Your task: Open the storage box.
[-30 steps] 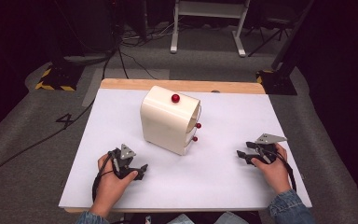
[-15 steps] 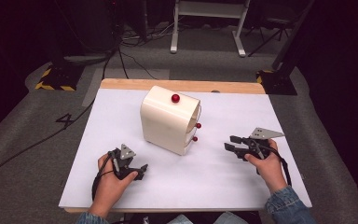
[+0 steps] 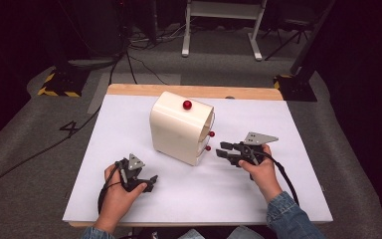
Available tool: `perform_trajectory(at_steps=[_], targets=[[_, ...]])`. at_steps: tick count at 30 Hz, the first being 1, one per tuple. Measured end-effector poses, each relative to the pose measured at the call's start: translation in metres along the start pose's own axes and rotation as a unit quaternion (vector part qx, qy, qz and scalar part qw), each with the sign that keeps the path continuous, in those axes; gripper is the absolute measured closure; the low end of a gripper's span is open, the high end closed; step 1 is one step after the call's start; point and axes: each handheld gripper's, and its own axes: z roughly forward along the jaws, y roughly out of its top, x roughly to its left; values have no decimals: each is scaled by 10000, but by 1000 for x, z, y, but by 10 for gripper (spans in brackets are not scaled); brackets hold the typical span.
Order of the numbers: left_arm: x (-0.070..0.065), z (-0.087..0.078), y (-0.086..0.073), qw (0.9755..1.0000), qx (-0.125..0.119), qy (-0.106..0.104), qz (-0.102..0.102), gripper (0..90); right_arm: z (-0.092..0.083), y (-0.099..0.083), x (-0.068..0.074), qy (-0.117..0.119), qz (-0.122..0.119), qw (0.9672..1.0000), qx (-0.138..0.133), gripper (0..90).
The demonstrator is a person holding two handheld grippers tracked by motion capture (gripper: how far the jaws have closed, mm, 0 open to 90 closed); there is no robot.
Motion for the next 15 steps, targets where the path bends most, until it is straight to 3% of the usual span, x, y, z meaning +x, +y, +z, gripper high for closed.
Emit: perform_trajectory(at_steps=[15], targets=[[0, 0, 0, 10000, -5, -3, -15, 143, 32, -11, 0, 132, -6, 9998, 142, 659]])
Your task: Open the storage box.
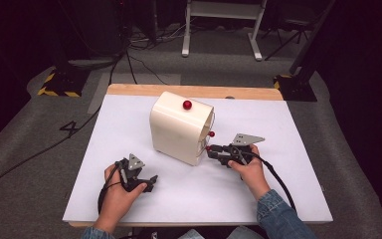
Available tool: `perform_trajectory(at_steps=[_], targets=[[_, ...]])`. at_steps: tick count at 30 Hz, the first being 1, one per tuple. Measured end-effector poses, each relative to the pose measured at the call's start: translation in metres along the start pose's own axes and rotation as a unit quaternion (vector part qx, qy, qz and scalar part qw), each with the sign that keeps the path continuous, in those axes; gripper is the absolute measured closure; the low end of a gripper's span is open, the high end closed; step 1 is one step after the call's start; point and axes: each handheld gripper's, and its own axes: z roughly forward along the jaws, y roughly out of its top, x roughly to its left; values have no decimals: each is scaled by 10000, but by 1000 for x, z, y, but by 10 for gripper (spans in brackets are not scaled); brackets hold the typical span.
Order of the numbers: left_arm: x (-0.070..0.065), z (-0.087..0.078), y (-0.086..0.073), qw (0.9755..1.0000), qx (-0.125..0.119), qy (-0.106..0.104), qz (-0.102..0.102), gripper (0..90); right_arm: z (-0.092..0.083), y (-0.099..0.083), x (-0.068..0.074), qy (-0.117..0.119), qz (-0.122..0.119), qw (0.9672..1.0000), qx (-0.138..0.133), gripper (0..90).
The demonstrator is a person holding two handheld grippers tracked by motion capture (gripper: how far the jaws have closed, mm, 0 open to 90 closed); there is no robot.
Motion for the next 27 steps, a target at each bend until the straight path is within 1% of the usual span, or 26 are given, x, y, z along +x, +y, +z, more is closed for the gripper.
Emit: perform_trajectory(at_steps=[2, 3, 8, 15, 19, 27], targets=[[0, 0, 0, 10000, 2, 3, 14, 143, 3, 0, 0, 31, -15, 10000, -21, 687], [0, 0, 0, 10000, 2, 3, 14, 143, 3, 0, 0, 31, -15, 10000, -21, 687], [0, 0, 0, 10000, 3, 3, 18, 143, 5, -1, -2, 42, 37, 10000, -74, 736], [0, 0, 0, 10000, -1, 0, 0, 143, 4, -1, -2, 42, 18, 9999, -95, 745], [0, 0, 0, 10000, 12, 3, 23, 143, 3, -2, -2, 44, 24, 10000, -83, 746], [0, 0, 0, 10000, 0, 5, 19, 143, -7, -2, 0, -49, -28, 10000, 18, 746]])
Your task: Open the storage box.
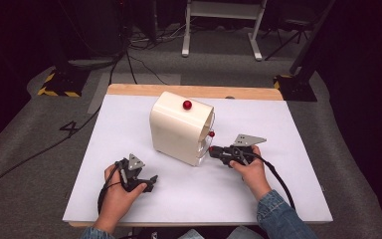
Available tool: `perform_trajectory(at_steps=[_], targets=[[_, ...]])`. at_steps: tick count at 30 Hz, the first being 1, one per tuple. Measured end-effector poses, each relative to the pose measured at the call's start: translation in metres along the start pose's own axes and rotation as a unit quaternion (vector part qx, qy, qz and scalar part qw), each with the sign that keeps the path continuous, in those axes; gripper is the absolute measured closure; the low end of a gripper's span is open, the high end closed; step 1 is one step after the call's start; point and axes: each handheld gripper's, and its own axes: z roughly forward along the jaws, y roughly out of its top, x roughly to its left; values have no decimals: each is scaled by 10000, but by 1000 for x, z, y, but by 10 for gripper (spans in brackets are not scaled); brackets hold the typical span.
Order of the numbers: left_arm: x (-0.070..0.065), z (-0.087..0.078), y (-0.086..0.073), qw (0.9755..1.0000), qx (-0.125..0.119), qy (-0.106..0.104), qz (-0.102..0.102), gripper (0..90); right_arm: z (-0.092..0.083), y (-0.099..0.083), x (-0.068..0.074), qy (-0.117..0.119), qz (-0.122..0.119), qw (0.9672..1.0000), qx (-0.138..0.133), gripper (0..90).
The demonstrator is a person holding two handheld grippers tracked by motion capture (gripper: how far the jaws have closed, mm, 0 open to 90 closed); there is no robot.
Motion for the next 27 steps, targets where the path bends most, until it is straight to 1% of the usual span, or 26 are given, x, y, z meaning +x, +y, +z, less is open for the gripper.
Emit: perform_trajectory(at_steps=[7, 11, 12, 14, 15, 16, 23, 27], targets=[[0, 0, 0, 10000, 0, 1, -2, 143, -16, -1, 0, -53, -12, 10000, 48, 746], [0, 0, 0, 10000, 0, -3, -20, 143, -29, -1, 0, -82, -33, 10000, 42, 746], [0, 0, 0, 10000, 0, -3, -18, 143, -34, -1, 1, -106, -44, 9999, 63, 746], [0, 0, 0, 10000, 3, 0, -5, 143, -37, -1, 1, -106, -48, 9999, 76, 746], [0, 0, 0, 10000, 3, -1, -5, 142, -43, -2, 1, -130, -60, 9999, 95, 746], [0, 0, 0, 10000, 0, -4, -22, 142, -43, -2, 1, -130, -60, 9999, 95, 746], [0, 0, 0, 10000, 4, -4, -16, 143, -61, -8, 0, -174, -19, 9998, 105, 746], [0, 0, 0, 10000, 3, -4, -19, 143, -67, -11, 0, -194, -4, 9997, 117, 746]])
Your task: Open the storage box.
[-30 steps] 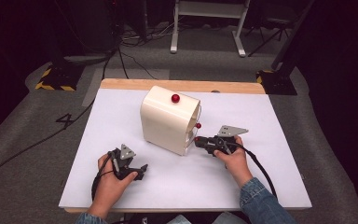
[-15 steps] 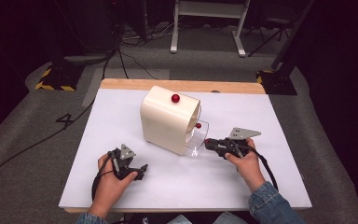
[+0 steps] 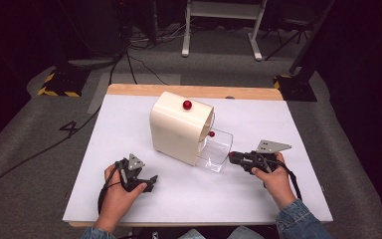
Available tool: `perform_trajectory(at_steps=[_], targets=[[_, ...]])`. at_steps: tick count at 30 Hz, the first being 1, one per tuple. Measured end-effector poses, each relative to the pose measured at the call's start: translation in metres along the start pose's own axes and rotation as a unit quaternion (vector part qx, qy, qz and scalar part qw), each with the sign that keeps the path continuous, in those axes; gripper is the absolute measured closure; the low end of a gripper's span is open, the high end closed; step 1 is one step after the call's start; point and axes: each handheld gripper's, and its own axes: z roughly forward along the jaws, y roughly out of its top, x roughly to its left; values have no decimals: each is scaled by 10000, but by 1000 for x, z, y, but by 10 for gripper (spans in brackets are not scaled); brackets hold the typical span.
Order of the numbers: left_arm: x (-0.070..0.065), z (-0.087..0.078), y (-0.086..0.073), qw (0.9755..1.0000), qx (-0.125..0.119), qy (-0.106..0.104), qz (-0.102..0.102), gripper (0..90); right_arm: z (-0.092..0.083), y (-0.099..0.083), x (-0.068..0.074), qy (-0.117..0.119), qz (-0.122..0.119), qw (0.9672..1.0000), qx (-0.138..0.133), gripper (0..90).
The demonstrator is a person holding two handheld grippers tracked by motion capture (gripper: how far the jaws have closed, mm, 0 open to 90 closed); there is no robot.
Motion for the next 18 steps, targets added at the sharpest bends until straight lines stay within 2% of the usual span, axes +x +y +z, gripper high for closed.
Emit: perform_trajectory(at_steps=[6, 18], targets=[[0, 0, 0, 10000, 0, 5, 15, 143, -11, -8, -1, -35, 63, 10000, -19, 745], [0, 0, 0, 10000, 10, 7, 3, 143, -17, -20, -4, -94, 130, 9998, 118, 743]])
